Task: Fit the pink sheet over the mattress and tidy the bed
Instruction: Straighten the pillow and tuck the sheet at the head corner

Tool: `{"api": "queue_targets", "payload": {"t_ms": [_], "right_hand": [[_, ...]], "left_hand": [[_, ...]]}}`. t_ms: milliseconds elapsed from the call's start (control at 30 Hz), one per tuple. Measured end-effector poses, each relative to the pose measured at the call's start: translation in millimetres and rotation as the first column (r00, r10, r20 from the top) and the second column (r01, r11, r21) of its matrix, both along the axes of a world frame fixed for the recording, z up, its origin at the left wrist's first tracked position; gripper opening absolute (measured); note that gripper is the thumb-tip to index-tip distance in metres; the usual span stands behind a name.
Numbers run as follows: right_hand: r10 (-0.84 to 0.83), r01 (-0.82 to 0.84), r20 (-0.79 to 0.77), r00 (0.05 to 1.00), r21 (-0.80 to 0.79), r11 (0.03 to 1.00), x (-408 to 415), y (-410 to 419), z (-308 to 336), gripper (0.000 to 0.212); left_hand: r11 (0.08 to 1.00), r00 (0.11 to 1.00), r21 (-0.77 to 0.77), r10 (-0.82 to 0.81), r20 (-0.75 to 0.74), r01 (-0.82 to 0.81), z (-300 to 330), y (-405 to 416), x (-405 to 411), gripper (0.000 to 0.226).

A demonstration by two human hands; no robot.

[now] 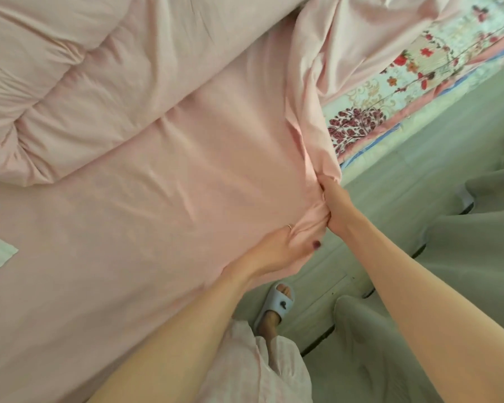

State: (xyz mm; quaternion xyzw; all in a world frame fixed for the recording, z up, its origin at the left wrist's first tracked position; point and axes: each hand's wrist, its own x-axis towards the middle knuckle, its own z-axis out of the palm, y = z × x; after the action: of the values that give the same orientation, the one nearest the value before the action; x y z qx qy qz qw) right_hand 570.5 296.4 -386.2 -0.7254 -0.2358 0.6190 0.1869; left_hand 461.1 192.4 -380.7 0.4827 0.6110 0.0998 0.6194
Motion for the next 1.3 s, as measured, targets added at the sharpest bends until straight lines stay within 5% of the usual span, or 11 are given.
{"api": "queue_targets", "payload": {"t_ms": [67,200,433,533,667,767,867,1000,1133,1200,1300], "right_hand": [[0.218,-0.219,0.021,0.976,0.046,0.975,23,-1,4,0.043],[0.552,-0.609,0.34,0.761,0.086,0.788,48,0,3,0.019],[0.635,-0.688,0.505,0.585,-0.106,0.718,112,-5,-19,0.018],[0.576,-0.604,0.588,0.568,-0.177,0.777,150,-15,-26,0.028],[0.503,-0.483,0.62,0.602,-0.219,0.848,165,-19,-34,0.046],[0.543,-0.58,0.598,0.589,-0.155,0.799,142,-15,-37,0.047],[0.604,-0.756,0.596,0.529,0.009,0.654,96,-15,-34,0.046],[0.667,-0.914,0.63,0.397,0.204,0.351,30,-21,-34,0.048],[0.678,-0.992,0.724,0.127,0.104,0.075,-12,-18,-61,0.056],[0.63,-0.993,0.772,0.083,0.013,0.115,-8,-7,-75,0.06],[0.634,-0.923,0.767,0.1,-0.167,0.348,25,5,-79,0.059]], "left_hand": [[1.0,0.999,-0.006,-0.03,-0.039,0.03,0,3,26,0.038],[0.996,0.984,0.01,-0.084,-0.156,0.087,-7,7,44,0.021],[0.908,0.919,-0.172,-0.393,-0.026,0.383,-27,-15,97,0.056],[0.917,0.93,-0.154,-0.366,0.037,0.367,-25,-14,97,0.047],[0.992,0.975,0.059,-0.1,-0.198,0.114,-20,2,70,0.036],[0.959,0.902,0.274,0.053,-0.428,0.074,-30,11,28,0.037],[0.938,0.794,0.335,0.133,-0.593,0.093,-36,17,-16,0.047],[0.991,0.638,0.07,-0.02,-0.77,0.116,-43,10,-62,0.062],[0.948,0.593,-0.084,-0.259,-0.762,0.307,-62,-7,-91,0.071],[0.937,0.597,-0.065,-0.271,-0.755,0.343,-70,-10,-98,0.074],[0.928,0.597,-0.063,-0.287,-0.749,0.368,-75,-12,-101,0.073]]}}
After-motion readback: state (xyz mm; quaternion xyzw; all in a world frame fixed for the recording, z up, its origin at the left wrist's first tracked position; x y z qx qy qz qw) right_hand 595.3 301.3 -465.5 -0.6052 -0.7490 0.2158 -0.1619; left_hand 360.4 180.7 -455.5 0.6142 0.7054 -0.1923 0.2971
